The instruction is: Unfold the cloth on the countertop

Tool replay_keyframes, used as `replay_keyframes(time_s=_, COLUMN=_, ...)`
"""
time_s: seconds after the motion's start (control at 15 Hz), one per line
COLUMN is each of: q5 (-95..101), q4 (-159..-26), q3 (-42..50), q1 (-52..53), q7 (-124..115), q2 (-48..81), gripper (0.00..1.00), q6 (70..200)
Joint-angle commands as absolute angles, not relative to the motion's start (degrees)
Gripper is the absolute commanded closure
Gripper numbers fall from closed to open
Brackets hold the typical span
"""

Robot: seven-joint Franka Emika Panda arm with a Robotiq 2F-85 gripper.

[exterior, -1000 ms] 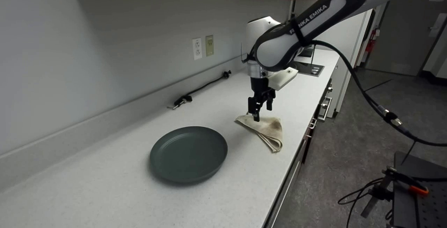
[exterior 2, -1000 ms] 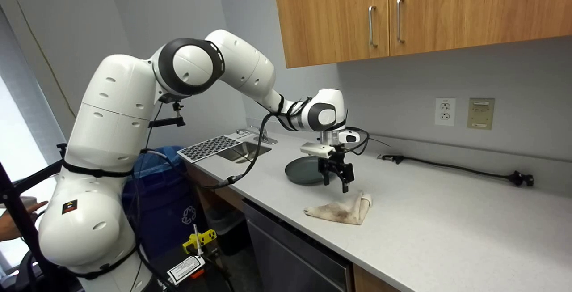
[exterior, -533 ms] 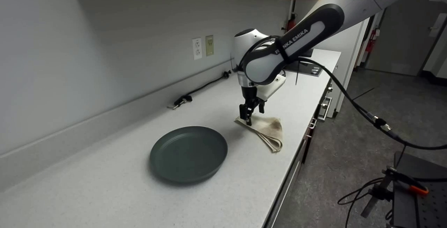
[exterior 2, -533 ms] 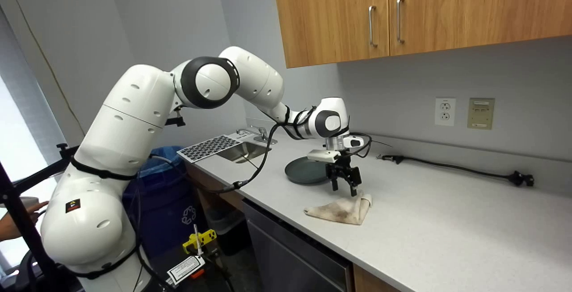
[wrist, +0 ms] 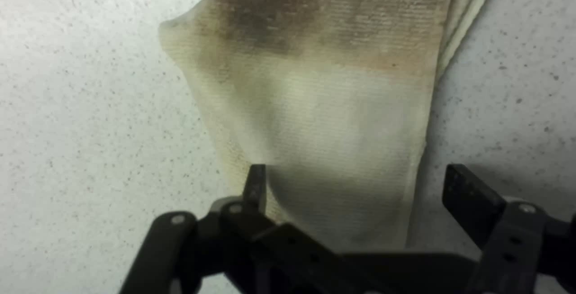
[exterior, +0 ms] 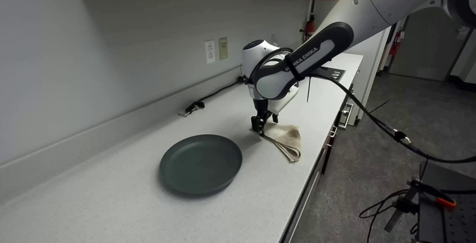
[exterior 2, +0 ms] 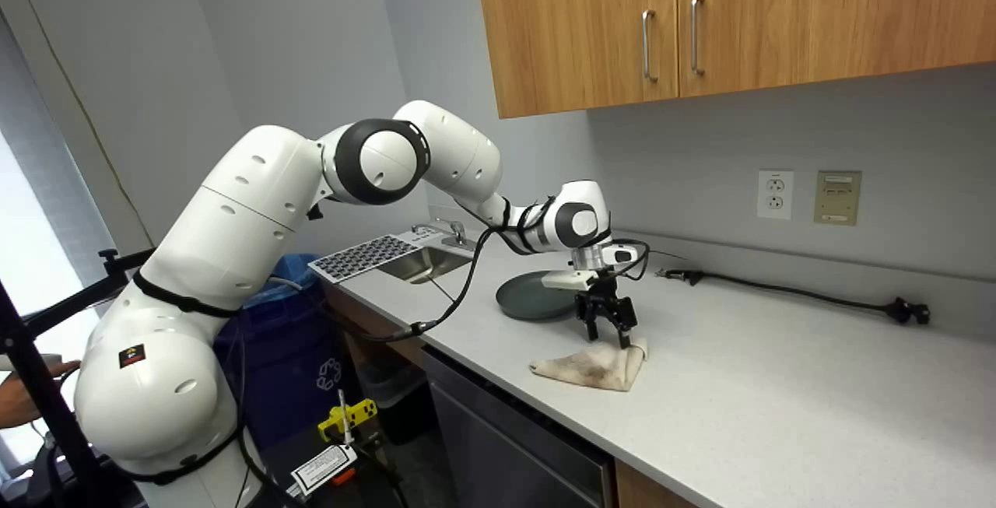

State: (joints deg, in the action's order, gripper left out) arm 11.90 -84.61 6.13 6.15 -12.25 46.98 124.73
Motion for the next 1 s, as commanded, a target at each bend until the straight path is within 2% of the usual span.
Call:
replay_keyframes(time_s=0.0, q5=13.8, q4=-81.1, q3=7.9, q1=7.4, q7=-14.3, q2=49.2, gripper=0.0, q6=122.5)
replay_keyframes(time_s=0.93, q5=18.5, q4=-79.6, q3=9.8, q1=10.2, q7=-17.3, q2=49.7, gripper=0.0, q6=120.1)
